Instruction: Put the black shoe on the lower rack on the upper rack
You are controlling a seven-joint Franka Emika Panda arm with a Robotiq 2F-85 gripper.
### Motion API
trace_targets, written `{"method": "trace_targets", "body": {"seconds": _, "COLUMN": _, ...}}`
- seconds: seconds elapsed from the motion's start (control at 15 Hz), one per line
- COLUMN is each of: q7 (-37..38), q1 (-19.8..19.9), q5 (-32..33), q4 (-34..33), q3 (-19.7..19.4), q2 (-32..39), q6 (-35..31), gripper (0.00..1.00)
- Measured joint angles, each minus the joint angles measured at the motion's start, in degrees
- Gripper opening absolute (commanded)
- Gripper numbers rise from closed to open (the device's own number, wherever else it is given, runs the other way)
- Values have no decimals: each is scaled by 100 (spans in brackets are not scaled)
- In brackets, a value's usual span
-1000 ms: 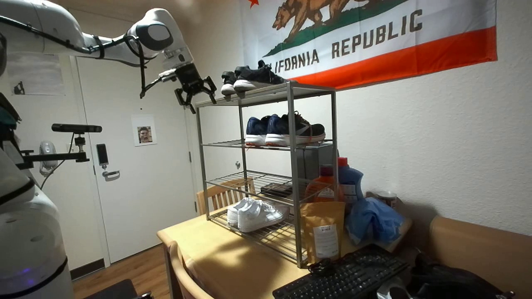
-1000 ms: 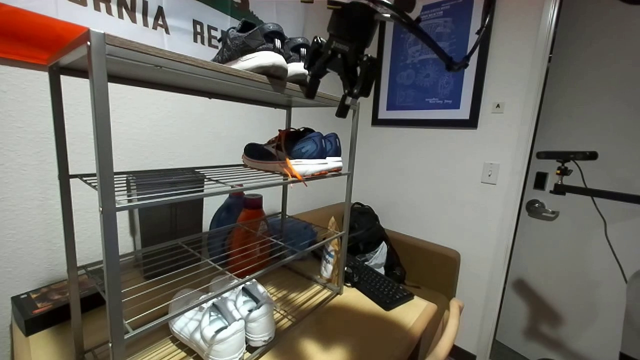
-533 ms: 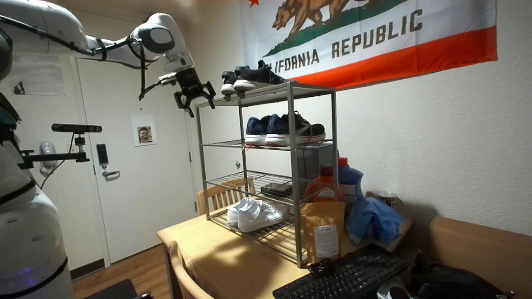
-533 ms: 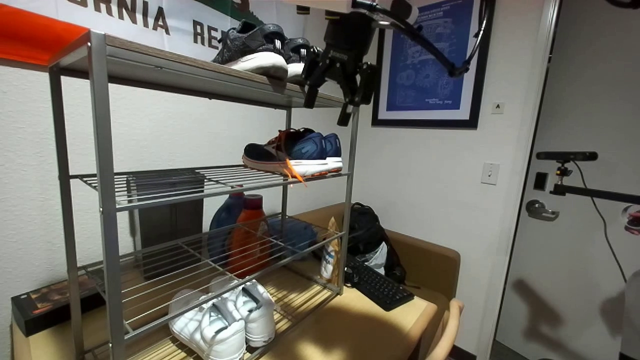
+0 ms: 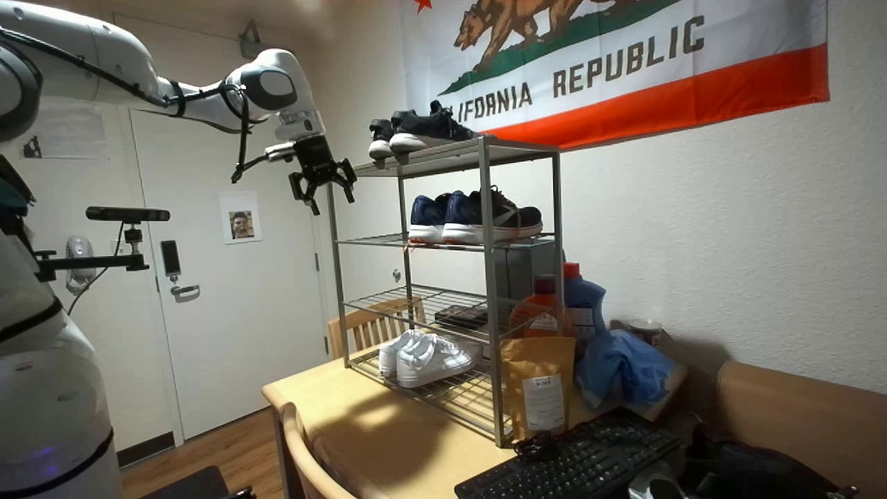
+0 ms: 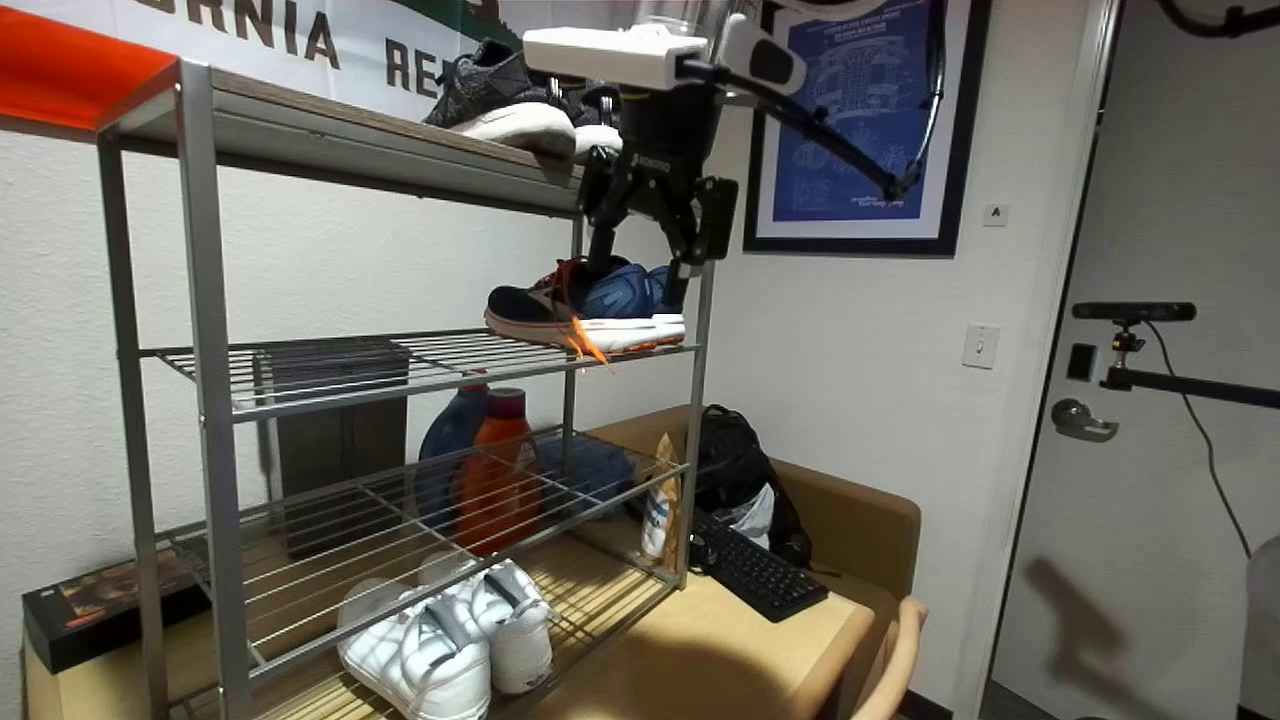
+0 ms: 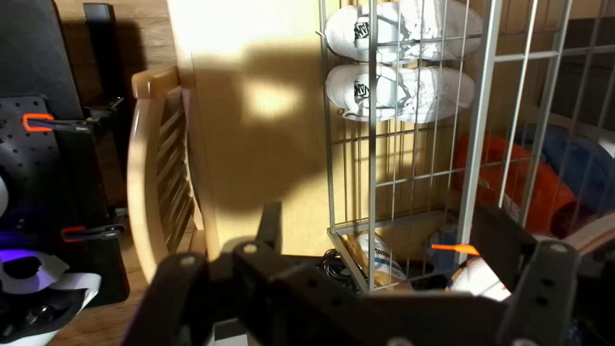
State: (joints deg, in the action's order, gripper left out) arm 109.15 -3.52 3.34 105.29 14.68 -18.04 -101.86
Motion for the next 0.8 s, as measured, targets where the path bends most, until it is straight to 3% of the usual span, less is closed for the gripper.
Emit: {"method": "trace_targets", "body": {"seconds": 0.8, "q7": -4, "q1": -334, "q5": 456, "q4": 501, "q3": 213, "q2": 30, "q6": 651, "gripper": 100}}
